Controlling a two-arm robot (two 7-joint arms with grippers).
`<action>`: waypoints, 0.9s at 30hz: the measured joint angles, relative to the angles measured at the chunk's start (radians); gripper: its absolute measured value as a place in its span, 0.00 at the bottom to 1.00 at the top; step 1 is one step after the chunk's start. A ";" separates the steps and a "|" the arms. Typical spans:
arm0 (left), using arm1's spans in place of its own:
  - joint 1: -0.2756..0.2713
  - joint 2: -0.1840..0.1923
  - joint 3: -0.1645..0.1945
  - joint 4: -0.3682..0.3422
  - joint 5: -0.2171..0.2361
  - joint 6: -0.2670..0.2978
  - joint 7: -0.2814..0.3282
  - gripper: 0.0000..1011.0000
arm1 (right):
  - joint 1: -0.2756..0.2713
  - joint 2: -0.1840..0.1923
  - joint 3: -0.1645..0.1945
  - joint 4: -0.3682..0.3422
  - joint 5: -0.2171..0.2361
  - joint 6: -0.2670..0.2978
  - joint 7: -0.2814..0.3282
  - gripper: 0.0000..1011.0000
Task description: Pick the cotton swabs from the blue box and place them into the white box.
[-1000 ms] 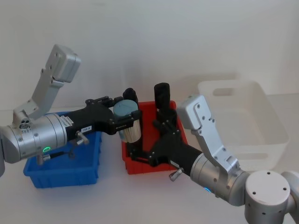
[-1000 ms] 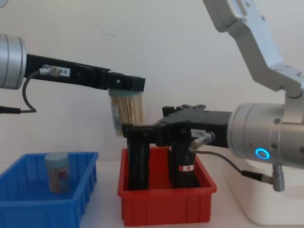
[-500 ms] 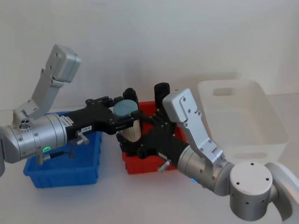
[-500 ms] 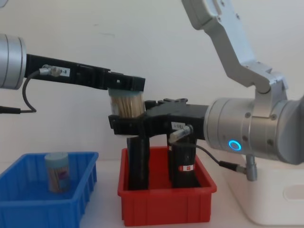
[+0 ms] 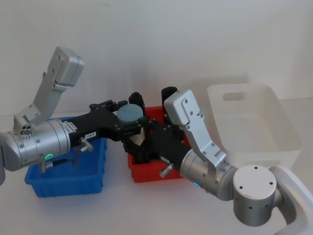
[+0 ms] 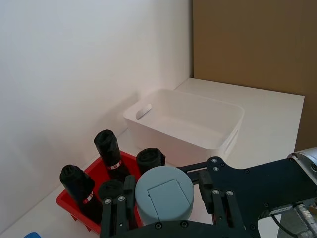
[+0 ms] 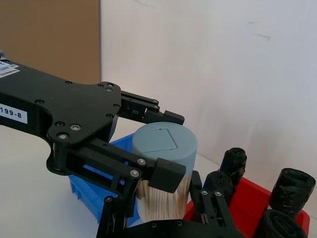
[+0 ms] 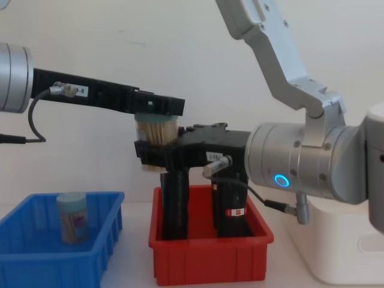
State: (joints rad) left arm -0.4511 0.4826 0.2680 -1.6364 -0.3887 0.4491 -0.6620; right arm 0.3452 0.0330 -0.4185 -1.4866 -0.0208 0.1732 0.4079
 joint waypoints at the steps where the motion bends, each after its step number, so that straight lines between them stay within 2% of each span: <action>1: 0.000 0.000 0.000 0.000 0.000 0.000 0.000 0.78 | 0.002 -0.001 0.000 0.003 0.000 -0.001 -0.001 0.63; 9: 0.000 0.000 0.000 0.000 0.000 0.000 -0.001 0.99 | 0.008 -0.004 -0.001 0.014 0.000 -0.003 -0.008 0.63; 19: 0.000 0.000 0.000 0.000 0.000 0.000 -0.001 0.99 | 0.009 -0.005 -0.003 0.016 0.001 0.004 -0.031 0.63; 27: 0.000 0.000 0.000 0.000 0.000 0.000 -0.001 0.99 | -0.008 -0.006 -0.009 -0.002 -0.005 0.024 -0.106 0.63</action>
State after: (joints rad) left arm -0.4511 0.4827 0.2682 -1.6365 -0.3892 0.4493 -0.6630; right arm 0.3375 0.0269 -0.4273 -1.4888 -0.0259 0.1971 0.3018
